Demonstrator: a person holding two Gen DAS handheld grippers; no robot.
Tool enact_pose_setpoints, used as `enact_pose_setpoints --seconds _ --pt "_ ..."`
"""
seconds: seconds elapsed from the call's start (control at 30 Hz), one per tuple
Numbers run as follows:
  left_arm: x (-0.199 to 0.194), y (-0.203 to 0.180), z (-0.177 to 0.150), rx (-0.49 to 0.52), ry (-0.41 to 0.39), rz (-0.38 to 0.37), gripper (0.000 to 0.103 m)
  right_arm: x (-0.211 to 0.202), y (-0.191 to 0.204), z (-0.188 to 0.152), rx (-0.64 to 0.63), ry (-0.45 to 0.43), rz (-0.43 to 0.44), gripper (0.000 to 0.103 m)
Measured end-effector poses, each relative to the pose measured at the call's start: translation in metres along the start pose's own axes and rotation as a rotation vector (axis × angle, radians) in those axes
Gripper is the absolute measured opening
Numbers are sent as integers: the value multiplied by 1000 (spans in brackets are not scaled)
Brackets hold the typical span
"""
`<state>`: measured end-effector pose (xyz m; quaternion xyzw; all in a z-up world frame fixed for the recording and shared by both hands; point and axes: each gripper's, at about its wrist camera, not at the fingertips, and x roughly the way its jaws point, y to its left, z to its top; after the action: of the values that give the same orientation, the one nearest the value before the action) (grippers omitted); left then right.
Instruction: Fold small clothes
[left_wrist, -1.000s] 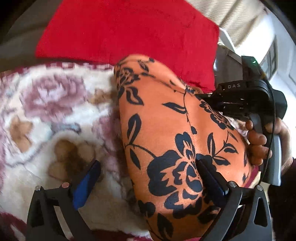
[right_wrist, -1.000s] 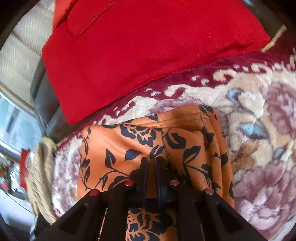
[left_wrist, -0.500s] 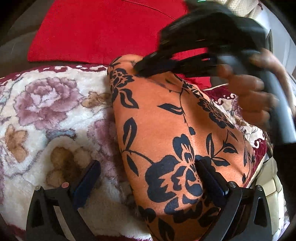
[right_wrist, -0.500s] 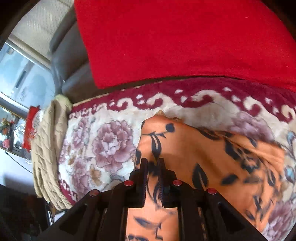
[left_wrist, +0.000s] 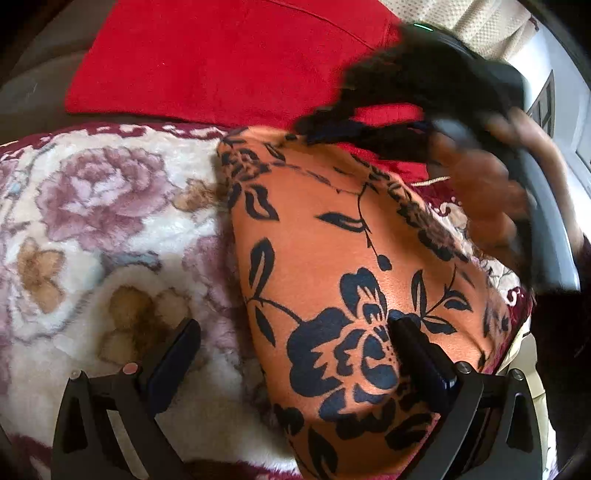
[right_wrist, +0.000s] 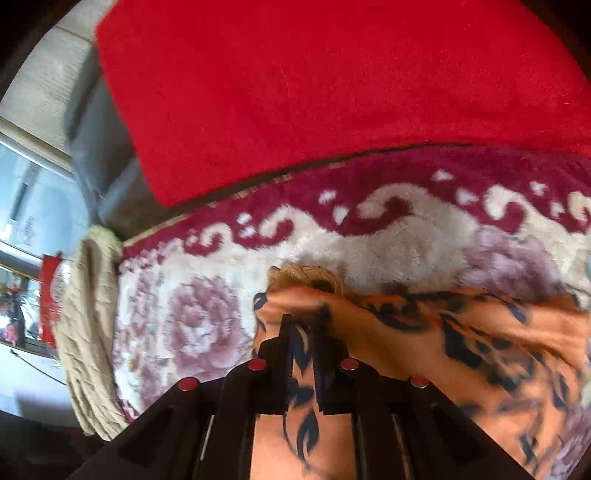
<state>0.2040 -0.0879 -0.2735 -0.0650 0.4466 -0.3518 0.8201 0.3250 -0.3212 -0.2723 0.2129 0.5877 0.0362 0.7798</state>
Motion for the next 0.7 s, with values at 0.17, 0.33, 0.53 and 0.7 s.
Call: enact_pose_setpoints --seconds 0.17,0.33,0.53,0.7 --pt "-37 14 9 -37 -156 44 103 -75 -8 -32 -41 -114 2 14" --pt "-19 13 5 0 -60 202 103 -124 -32 -88 -41 -155 -52 25" --pt "-22 10 -1 14 -33 231 103 -104 -74 -161 28 -93 -160 74" --pt "-42 -2 -7 58 -44 258 103 -124 -83 -182 56 -176 -119 61"
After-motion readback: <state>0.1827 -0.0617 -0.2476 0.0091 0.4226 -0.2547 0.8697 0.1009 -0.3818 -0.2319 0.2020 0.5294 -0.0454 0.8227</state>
